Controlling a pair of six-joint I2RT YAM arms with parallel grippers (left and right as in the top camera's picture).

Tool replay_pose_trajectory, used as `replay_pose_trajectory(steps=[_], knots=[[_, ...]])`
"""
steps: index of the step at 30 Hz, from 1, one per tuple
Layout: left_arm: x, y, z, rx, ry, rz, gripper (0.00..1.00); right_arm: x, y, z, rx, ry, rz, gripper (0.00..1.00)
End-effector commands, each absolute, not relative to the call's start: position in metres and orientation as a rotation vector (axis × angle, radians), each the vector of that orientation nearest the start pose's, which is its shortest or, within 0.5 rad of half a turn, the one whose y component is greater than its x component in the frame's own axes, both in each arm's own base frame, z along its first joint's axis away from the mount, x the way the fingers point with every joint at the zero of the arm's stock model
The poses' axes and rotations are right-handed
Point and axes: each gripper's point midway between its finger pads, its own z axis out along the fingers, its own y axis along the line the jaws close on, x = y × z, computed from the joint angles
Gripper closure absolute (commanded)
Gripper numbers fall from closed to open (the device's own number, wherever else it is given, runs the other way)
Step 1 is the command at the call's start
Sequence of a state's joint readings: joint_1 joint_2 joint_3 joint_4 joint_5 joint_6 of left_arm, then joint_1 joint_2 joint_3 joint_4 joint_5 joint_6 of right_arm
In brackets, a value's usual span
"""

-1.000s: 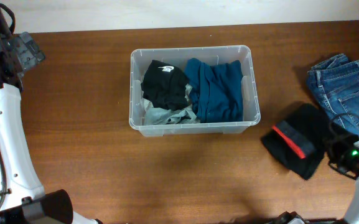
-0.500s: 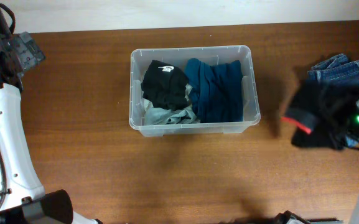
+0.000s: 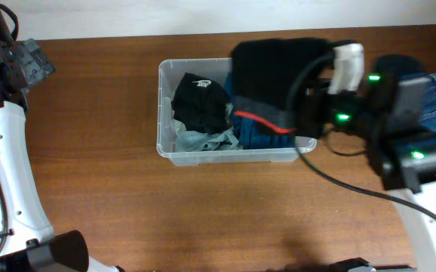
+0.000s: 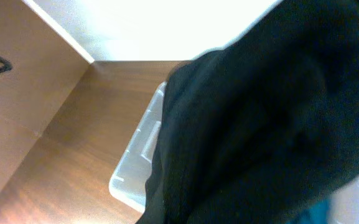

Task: Pack container
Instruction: 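Lift the black leggings with the right gripper over the container, then lower the black leggings into the container on top of the shirts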

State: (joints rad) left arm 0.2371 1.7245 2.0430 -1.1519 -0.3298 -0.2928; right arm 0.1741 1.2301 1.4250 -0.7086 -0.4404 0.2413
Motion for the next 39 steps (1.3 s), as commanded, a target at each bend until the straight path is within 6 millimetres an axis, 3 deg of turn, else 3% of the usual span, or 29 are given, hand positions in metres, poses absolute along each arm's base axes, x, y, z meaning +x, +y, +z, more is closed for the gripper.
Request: replay_pose_trajectory(steps=[1,5,7,13,16,19,23,28,35,39], knots=[[0.406,0.157,0.339,-0.781,2.228,0.367,0.01,0.361,0.184,0.349,-0.309,2.077,0.706,0.96],[0.406,0.157,0.339,-0.781,2.228,0.367,0.01,0.384,0.214,0.323,-0.339,2.101,0.668,0.96],[0.406,0.157,0.339,-0.781,2.228,0.367,0.01,0.398,0.229,0.300,-0.356,2.134,0.673,0.96],[0.406,0.157,0.339,-0.781,2.228,0.367,0.01,0.416,0.253,0.246,-0.343,2.247,0.769,0.96],[0.406,0.157,0.339,-0.781,2.228,0.367,0.01,0.423,0.250,0.231,-0.290,2.287,0.751,0.96],[0.406,0.157,0.339,-0.781,2.228,0.367,0.01,0.428,0.244,0.229,-0.263,2.289,0.718,0.96],[0.406,0.157,0.339,-0.781,2.228,0.367,0.01,0.428,0.243,0.250,-0.266,2.242,0.726,0.96],[0.406,0.157,0.339,-0.781,2.228,0.367,0.01,0.424,0.251,0.301,-0.293,2.129,0.758,0.96],[0.406,0.157,0.339,-0.781,2.228,0.367,0.01,0.407,0.290,0.358,-0.347,1.993,0.878,0.96],[0.406,0.157,0.339,-0.781,2.228,0.367,0.01,0.400,0.307,0.371,-0.311,1.961,0.962,0.96]])
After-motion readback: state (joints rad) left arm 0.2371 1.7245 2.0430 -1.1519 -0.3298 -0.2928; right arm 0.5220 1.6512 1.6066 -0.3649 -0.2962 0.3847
